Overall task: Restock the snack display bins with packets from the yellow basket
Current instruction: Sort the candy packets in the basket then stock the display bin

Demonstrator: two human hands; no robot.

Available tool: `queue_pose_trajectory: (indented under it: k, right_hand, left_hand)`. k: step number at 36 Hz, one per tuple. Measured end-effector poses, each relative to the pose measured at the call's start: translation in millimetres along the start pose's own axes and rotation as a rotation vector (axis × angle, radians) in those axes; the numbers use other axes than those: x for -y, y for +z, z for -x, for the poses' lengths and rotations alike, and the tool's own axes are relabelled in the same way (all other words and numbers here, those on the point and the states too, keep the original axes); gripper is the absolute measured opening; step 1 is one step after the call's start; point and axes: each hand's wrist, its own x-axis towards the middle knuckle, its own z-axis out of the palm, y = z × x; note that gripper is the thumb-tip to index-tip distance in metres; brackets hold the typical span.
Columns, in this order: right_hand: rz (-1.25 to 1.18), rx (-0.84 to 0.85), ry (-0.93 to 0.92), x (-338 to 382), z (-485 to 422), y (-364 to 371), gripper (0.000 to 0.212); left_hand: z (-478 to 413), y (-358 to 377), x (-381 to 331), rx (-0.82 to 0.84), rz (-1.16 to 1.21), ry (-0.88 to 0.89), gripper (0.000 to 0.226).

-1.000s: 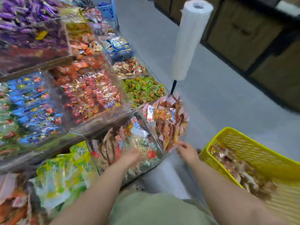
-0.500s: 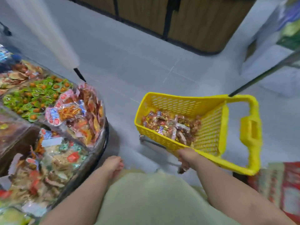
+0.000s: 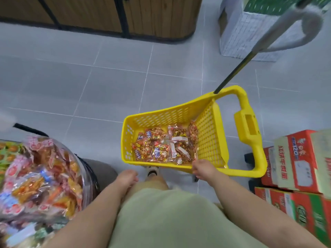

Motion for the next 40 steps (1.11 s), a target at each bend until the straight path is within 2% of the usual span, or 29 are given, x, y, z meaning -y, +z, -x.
queue_pose_trajectory:
  k: [7,12,16,18,21,22,25,26,30,35,40]
  right_hand:
    - [-0.008,-0.027,0.059,55.9,-16.1,17.2,0.015]
    - [0.082,-0.013,0.128,90.3,-35.6,34.4,0.030]
    - [0.101,-0.025,0.114,94.1,-61.1,44.7,0.039]
    - [0.111,-0.019,0.092,89.7,-77.4,48.1,0.045]
    - [0.115,-0.024,0.104,81.8,-106.3,51.0,0.037]
    - [0.119,-0.032,0.117,79.1,-115.8,51.5,0.030]
    - [0.145,-0.061,0.159,71.2,-141.6,52.6,0.017]
    - [0.149,-0.091,0.172,68.5,-149.5,52.7,0.016]
    - [0.043,-0.194,0.213,65.0,-181.7,56.1,0.020]
    - [-0.130,-0.372,0.237,70.8,-225.6,57.2,0.032]
    - [-0.157,-0.397,0.358,78.3,-253.1,56.6,0.033]
  left_hand:
    - [-41.4,-48.8,-57.9,0.010,0.005,-0.019,0.008]
    - [-79.0,-71.8,-95.5,-0.007,-0.023,-0.009,0.019]
    - [-105.5,-78.0,-117.0,-0.047,-0.155,0.026,0.025]
    - [-118.4,-76.7,-123.3,-0.103,-0.215,0.039,0.020]
    - [-140.3,-69.9,-128.3,-0.173,-0.215,0.031,0.014]
    - [-146.2,-67.2,-129.0,-0.213,-0.196,0.036,0.018]
    - [-165.3,-58.0,-128.4,-0.320,-0.183,0.024,0.051]
    - [-170.6,-54.4,-127.5,-0.323,-0.174,0.009,0.054]
    - [-193.2,-39.1,-118.9,-0.303,-0.172,-0.018,0.031]
    - [-204.2,-31.1,-105.8,-0.501,-0.252,0.053,0.030]
    - [-211.1,-31.2,-103.8,-0.531,-0.306,0.075,0.035]
